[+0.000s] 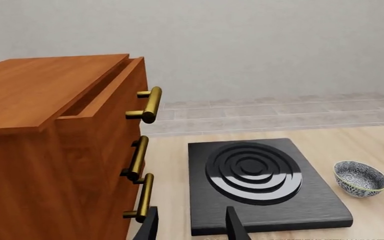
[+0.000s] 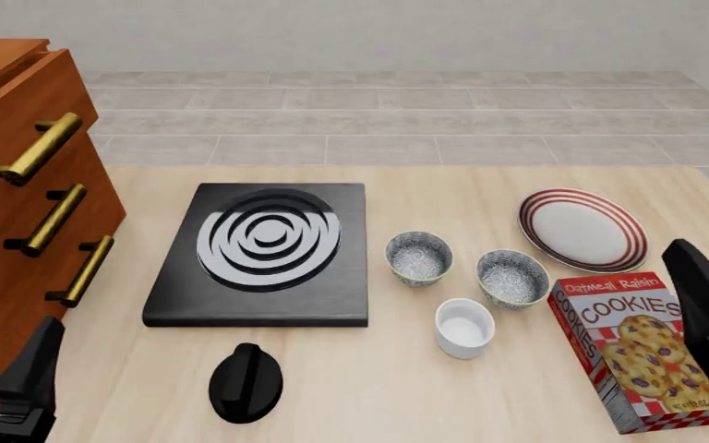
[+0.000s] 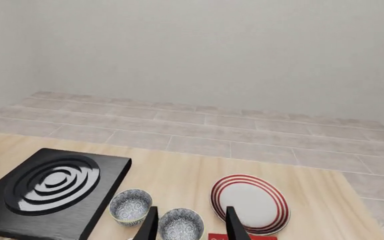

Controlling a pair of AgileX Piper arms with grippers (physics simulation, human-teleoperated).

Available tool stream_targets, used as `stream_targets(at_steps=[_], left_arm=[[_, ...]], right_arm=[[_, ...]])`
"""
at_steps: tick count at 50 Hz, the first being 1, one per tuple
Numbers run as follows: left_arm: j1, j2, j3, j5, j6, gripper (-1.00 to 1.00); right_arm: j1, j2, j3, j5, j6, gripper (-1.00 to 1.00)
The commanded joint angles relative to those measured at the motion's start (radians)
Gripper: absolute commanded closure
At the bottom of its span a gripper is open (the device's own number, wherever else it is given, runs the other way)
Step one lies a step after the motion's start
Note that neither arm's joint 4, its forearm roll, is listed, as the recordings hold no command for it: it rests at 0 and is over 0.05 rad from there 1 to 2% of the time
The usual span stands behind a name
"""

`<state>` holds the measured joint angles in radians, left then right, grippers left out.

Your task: Pick the akita bowl from table center and place it on the plate.

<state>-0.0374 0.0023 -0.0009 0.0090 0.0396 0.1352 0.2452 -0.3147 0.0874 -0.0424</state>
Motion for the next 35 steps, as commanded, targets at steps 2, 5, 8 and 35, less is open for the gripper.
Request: stream_targets(at_steps=[2, 5, 8, 35], left_arm=[[-0.024, -0.002, 0.001, 0.000, 0.003, -1.00], [-0.029, -0.002, 0.001, 0.000, 0.008, -1.00], [-0.027, -0.002, 0.001, 0.001, 0.010, -1.00], [-0.034, -0.001, 0.001, 0.014, 0.012, -1.00]], right_arm=[[0.079, 0.263, -0.112, -0.034, -0.107, -1.00], [0.091, 0.336, -0.128, -0.053, -0.129, -1.00], [0.106, 0.392, -0.155, -0.048, -0.146, -1.00], [0.230, 1.027, -0.475, 0.029, -0.289, -1.00]])
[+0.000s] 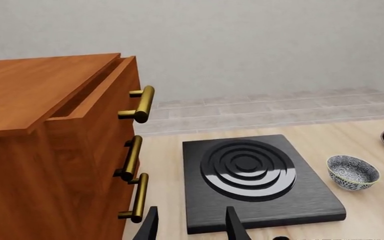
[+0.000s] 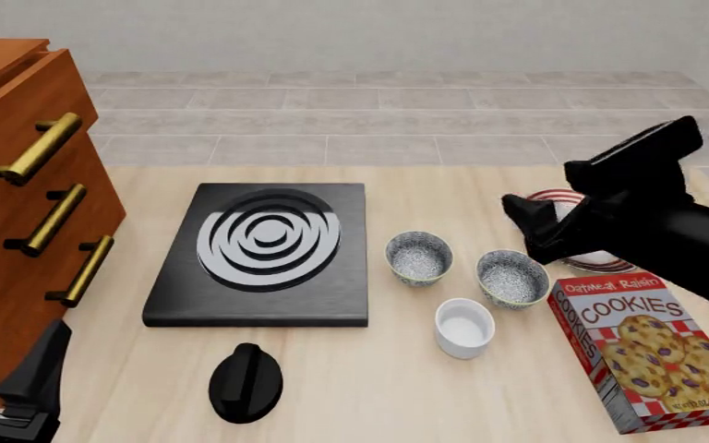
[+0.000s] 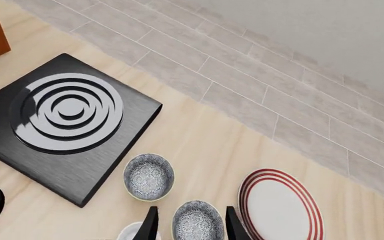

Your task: Pick the akita bowl from table center and place it on the plate.

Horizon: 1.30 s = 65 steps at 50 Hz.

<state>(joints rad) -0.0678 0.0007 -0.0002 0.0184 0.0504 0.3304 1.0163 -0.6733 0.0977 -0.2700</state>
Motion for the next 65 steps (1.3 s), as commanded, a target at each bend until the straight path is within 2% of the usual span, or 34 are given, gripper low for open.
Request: stream_targets(at_steps=[1, 3, 6, 7, 9, 17, 24, 32, 34, 43, 57, 65], left_arm=[[-0.003, 0.000, 0.000, 0.005, 0.002, -1.00], [-0.004, 0.000, 0.000, 0.006, 0.001, -1.00], [-0.004, 0.004, -0.001, 0.005, 0.003, -1.00], [-0.004, 0.004, -0.001, 0.005, 0.003, -1.00], [-0.007, 0.000, 0.000, 0.009, 0.003, -1.00], [-0.012, 0.000, 0.000, 0.013, 0.001, -1.00], [-0.022, 0.000, 0.000, 0.014, 0.008, -1.00], [-0.026, 0.001, 0.000, 0.018, 0.001, -1.00], [-0.027, 0.001, 0.000, 0.018, 0.000, -1.00], [-0.032, 0.002, 0.000, 0.021, -0.001, -1.00], [-0.041, 0.007, -0.001, 0.023, 0.002, -1.00], [-0.040, 0.009, -0.001, 0.025, -0.001, -1.00]], right_arm=[[0.025, 0.274, -0.130, 0.021, -0.070, -1.00], [0.034, 0.323, -0.170, 0.038, -0.099, -1.00], [0.028, 0.362, -0.218, 0.051, -0.112, -1.00], [0.063, 0.392, -0.228, 0.072, -0.119, -1.00], [0.082, 0.403, -0.225, 0.077, -0.134, -1.00], [0.116, 0.528, -0.300, 0.108, -0.171, -1.00], [0.170, 0.595, -0.342, 0.128, -0.152, -1.00], [0.187, 0.663, -0.403, 0.148, -0.180, -1.00], [0.224, 0.677, -0.394, 0.155, -0.189, -1.00], [0.203, 0.756, -0.457, 0.175, -0.194, -1.00], [0.151, 0.844, -0.431, 0.156, -0.248, -1.00], [0.141, 0.866, -0.420, 0.153, -0.248, -1.00]])
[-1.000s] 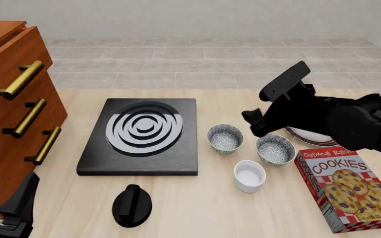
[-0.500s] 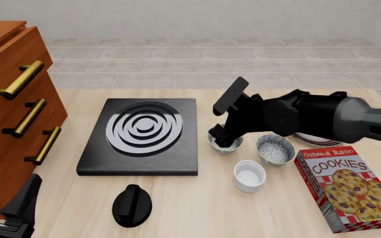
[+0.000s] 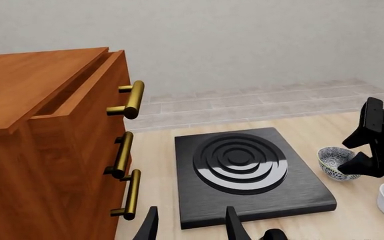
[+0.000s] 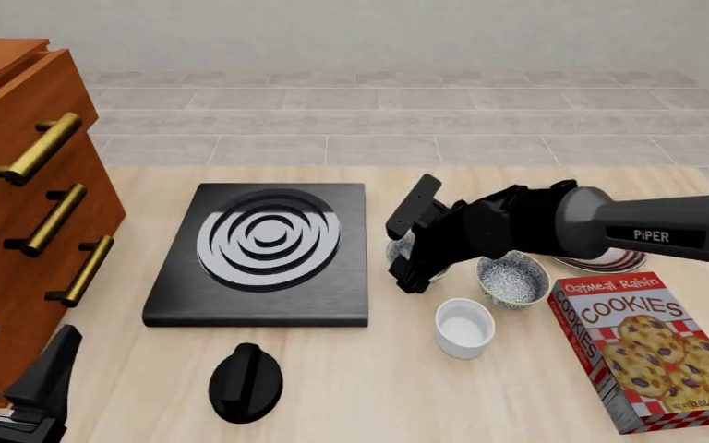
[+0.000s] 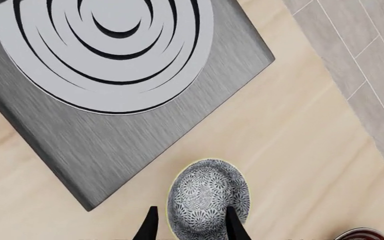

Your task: Pick the akita bowl from table center and place it on the plate.

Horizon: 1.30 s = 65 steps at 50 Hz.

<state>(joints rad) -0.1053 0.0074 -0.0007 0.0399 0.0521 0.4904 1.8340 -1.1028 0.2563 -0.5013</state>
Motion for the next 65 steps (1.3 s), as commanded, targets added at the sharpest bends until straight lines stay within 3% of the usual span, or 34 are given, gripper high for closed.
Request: stream_targets(at_steps=[1, 43, 47, 48, 55, 59, 62, 65], left_arm=[[-0.002, 0.003, 0.000, 0.003, -0.004, -1.00], [-0.006, 0.002, 0.000, 0.006, 0.008, -1.00], [-0.006, 0.002, 0.000, 0.006, 0.009, -1.00], [-0.006, 0.002, 0.000, 0.006, 0.008, -1.00], [-0.008, 0.001, 0.000, 0.006, 0.009, -1.00], [-0.009, 0.001, 0.000, 0.006, 0.010, -1.00], [-0.011, 0.001, 0.000, 0.006, 0.011, -1.00], [-0.012, 0.001, 0.000, 0.006, 0.011, -1.00]], right_arm=[[-0.018, 0.050, 0.013, -0.008, -0.016, -1.00], [-0.060, 0.194, 0.050, -0.102, -0.055, -1.00], [-0.064, 0.171, 0.069, -0.134, -0.106, -1.00], [-0.065, 0.168, 0.060, -0.122, -0.098, 1.00], [-0.071, 0.125, 0.065, -0.132, -0.147, 1.00], [-0.116, 0.091, 0.088, -0.174, -0.249, 1.00], [-0.092, 0.052, 0.084, -0.158, -0.238, 1.00], [-0.112, 0.009, 0.086, -0.157, -0.275, 1.00]])
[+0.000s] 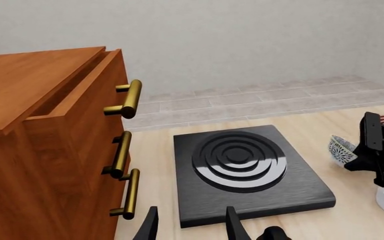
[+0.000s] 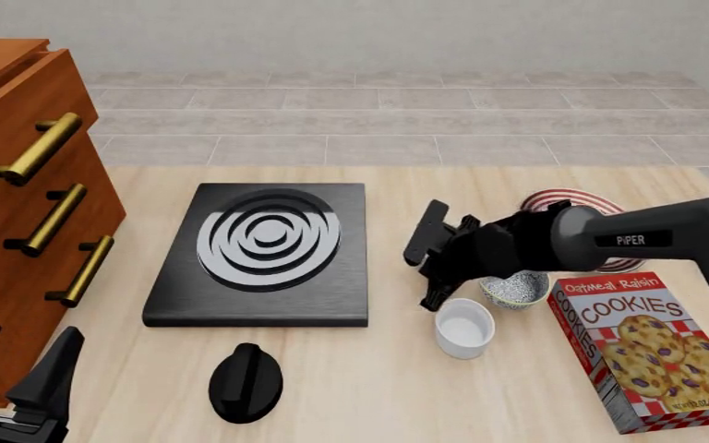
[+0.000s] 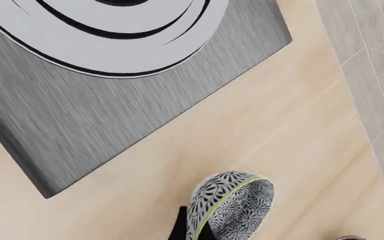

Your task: Pick the akita bowl from table center and place it on the plate.

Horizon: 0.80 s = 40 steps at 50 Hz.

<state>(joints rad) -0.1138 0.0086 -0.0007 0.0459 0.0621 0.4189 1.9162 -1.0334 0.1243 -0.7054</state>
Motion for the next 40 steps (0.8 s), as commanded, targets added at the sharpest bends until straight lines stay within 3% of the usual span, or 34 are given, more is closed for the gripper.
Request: stream_targets(at_steps=[1, 12, 17, 24, 30, 31, 36, 40], left_arm=[[-0.003, 0.000, 0.000, 0.000, 0.001, -1.00], [-0.006, -0.003, 0.000, 0.001, 0.001, -1.00], [-0.005, -0.003, 0.000, 0.001, 0.001, -1.00], [-0.003, -0.003, 0.000, 0.003, 0.001, -1.00], [-0.004, -0.004, 0.000, 0.004, 0.001, -1.00], [-0.004, -0.004, 0.000, 0.004, 0.001, -1.00], [-0.003, -0.004, 0.000, 0.005, 0.000, -1.00], [-0.002, -0.003, 0.000, 0.005, -0.002, -1.00]], right_arm=[[-0.041, -0.083, 0.018, -0.026, -0.077, 1.00], [-0.073, -0.192, -0.013, 0.040, -0.091, 1.00], [-0.102, -0.215, -0.077, 0.078, -0.031, 1.00], [-0.143, -0.211, -0.083, 0.110, -0.027, 1.00], [-0.208, -0.194, -0.129, 0.134, 0.028, 1.00], [-0.213, -0.196, -0.143, 0.158, 0.060, 1.00], [-0.252, -0.189, -0.130, 0.168, 0.051, 1.00], [-0.320, -0.168, -0.123, 0.159, 0.009, 1.00]])
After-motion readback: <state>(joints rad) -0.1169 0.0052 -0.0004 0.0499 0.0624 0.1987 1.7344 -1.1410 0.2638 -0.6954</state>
